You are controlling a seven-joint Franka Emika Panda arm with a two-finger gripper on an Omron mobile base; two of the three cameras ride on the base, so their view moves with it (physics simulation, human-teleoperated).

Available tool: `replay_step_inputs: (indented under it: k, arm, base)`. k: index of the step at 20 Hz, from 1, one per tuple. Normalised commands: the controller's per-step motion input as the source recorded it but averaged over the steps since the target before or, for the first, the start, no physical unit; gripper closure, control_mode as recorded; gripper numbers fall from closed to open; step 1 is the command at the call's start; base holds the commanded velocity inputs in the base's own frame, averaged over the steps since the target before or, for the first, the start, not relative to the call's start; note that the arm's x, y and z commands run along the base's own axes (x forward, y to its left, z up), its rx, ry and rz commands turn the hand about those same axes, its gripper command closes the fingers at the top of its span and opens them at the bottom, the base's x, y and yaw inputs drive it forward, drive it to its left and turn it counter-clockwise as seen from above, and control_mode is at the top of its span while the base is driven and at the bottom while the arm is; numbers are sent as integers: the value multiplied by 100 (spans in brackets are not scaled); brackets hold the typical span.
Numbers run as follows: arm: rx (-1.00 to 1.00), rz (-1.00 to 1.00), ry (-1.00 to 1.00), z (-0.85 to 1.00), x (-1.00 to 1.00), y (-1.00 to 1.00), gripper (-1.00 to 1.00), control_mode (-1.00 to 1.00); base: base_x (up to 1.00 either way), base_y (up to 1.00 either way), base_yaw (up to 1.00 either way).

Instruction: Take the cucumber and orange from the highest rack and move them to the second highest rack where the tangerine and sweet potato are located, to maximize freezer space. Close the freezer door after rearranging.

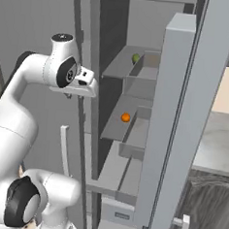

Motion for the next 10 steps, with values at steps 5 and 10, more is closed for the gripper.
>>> replay_step_inputs:
  k: [5,10]
  arm:
    - [0,0,0,0,0,0,-100,100]
    - [0,0,0,0,0,0,-100,100]
  base:
    - [-22,5,-6]
    - [-39,0,-45]
